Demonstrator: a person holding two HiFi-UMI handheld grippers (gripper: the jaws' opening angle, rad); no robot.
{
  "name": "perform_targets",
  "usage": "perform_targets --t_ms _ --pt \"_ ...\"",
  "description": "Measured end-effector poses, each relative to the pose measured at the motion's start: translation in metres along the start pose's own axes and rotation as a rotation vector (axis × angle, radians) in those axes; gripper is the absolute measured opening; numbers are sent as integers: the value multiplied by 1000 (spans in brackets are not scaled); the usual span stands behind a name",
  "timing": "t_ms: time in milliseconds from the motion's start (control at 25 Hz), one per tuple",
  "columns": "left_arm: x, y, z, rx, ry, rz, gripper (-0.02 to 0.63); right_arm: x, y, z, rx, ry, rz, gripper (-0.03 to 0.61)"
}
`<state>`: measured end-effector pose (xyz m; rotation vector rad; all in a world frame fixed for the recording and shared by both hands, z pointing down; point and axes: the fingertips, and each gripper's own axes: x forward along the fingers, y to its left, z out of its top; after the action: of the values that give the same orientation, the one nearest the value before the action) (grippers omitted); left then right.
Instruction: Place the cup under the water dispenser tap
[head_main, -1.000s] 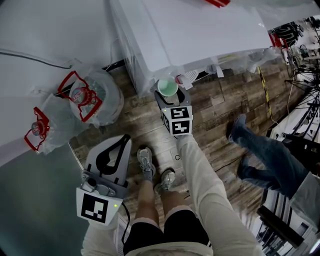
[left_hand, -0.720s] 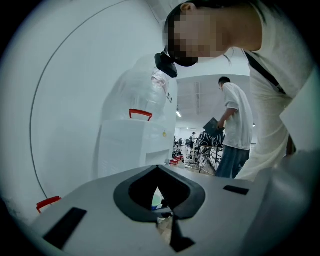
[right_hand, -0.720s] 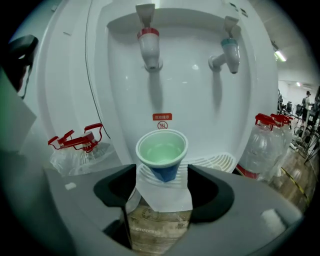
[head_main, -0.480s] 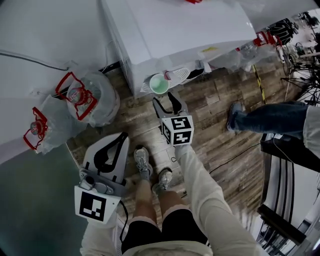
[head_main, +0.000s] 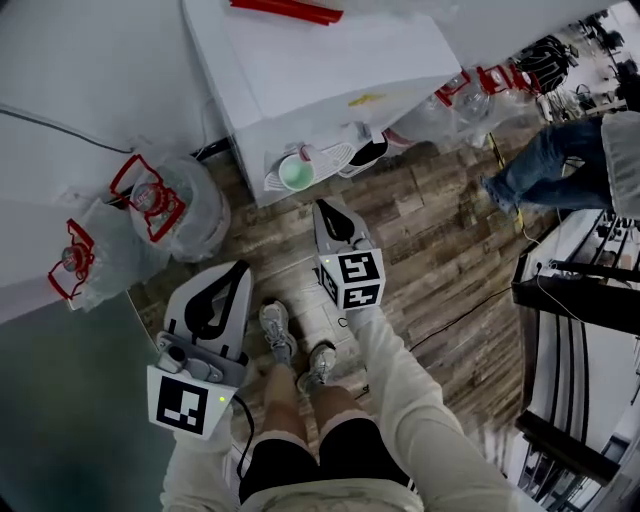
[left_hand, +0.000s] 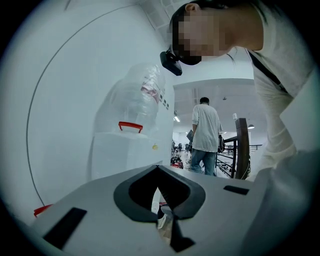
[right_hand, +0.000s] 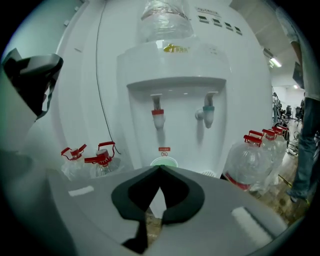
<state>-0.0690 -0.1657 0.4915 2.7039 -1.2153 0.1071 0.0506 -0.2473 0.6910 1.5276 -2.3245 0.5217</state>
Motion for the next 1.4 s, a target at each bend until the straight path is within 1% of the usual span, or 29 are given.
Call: perform_targets --t_ms 120,240,600,1080,1240,1320,1400 --pt "-1 -7 11 13 -7 6 5 -17 3 18 -5 -29 15 9" --pt "-3 -14 19 25 -8 12 6 -36 9 34 -33 -48 22 9" --pt "-12 -31 48 23 -19 29 5 -96 26 82 -56 -105 34 9" --pt "-30 -58 111 34 -77 22 6 -184 45 146 -76 -179 33 9" --pt "-42 -69 131 40 -83 27 5 -213 55 165 -86 -201 42 9" --pt "-48 -73 141 50 -85 29 5 -227 59 176 -93 -214 42 9" --pt "-54 -77 150 77 -98 27 6 -240 62 186 -99 -224 46 9"
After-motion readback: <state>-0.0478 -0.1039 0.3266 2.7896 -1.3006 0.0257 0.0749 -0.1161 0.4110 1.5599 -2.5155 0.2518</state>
